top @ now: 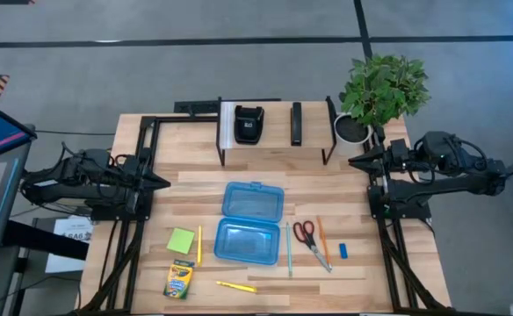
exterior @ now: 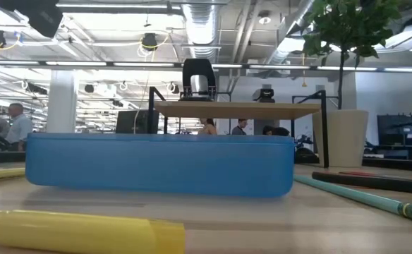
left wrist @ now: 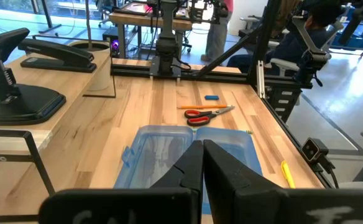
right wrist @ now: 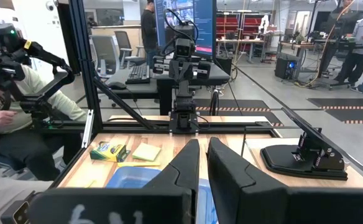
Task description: Pack school essentials
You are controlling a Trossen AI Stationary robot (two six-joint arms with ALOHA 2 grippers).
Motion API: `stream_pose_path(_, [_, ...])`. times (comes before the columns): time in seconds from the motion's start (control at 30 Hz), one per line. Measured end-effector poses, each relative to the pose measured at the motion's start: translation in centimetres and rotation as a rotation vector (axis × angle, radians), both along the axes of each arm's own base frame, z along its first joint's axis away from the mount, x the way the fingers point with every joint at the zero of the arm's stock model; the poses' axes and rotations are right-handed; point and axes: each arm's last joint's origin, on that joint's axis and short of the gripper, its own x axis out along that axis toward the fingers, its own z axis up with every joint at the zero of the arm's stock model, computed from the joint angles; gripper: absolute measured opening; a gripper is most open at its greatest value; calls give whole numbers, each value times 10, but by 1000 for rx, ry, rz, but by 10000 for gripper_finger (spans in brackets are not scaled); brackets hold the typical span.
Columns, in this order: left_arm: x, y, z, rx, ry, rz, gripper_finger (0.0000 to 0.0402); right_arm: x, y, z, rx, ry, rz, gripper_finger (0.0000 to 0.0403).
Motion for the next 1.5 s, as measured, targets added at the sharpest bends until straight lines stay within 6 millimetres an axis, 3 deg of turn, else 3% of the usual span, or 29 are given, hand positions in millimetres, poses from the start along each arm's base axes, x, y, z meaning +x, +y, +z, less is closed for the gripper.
stream_pose_path(0.5, [0,0,1,1,-7,9,0,0,0,0,0,0,0,56])
stream_pose_path(0.77, [5,2,12,-184,-112,106,0,0,0,0,0,0,0,56])
stream_pose_path(1.1, [9,4,20,-246,-192,168,0,0,0,0,0,0,0,56])
stream_pose_path(1.37, [24,6,21,-266,-168,248,0,0,0,0,0,4,0,56])
stream_pose_path(1.5, [40,6,13,-254,-63,254,0,0,0,0,-14,3,0,56])
